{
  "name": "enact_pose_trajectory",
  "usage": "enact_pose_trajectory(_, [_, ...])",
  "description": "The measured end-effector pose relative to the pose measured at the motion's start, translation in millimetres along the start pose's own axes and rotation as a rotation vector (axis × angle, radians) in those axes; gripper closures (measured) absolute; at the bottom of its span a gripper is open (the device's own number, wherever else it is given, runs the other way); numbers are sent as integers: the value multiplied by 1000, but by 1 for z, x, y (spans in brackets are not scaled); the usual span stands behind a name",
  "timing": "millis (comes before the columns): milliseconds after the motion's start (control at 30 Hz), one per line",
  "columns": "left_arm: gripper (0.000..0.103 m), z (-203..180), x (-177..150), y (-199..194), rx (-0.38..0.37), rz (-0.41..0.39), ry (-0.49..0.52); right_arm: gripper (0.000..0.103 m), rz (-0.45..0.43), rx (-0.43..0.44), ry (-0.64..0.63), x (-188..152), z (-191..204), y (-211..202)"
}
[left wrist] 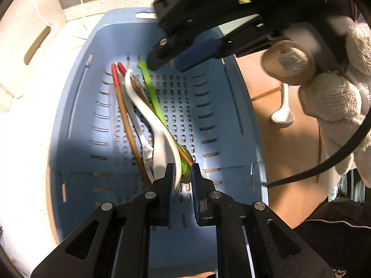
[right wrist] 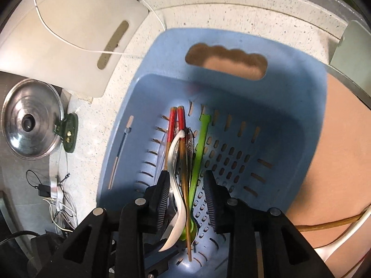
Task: Organize utensils
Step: 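Lower the white spoon into the blue basket and open both tools, then move both tools back over the last white spoon and chopsticks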
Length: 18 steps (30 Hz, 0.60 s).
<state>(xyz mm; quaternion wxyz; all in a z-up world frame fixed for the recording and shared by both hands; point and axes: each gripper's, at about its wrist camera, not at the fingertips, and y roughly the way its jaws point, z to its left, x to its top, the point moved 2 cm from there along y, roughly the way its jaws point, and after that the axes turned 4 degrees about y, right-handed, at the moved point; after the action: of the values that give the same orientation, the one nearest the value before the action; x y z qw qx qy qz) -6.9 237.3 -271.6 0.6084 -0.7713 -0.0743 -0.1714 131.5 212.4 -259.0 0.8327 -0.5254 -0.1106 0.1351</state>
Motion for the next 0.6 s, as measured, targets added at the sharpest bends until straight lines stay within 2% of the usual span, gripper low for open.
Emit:
enact_pose_trajectory(67, [88,-1,0,-6,11,-11,-3,73,-15,11,-2,-2,-3,-8])
enact_pose_trajectory(167, [78,-1,2,-22,44,-42,-8,69,-40,33,-1,-5,-9,-21])
enact_pose_trajectory(233, [63,-3,6,-28,64,-64,-10,67,-61,54,-3,-10,-14,-30])
enact_pose_trajectory(300, [57,-7,8,-37,102,-93,1,65,-93,63,-4,-17,-21,-42])
enact_pose_trajectory(400, [57,-14,9,-49,111,-142,6,60,-136,65,0,-27,-37,-58])
enact_pose_trajectory(600, [56,-35,17,-64,128,-188,49,59,-209,72,63,-36,-72,-87])
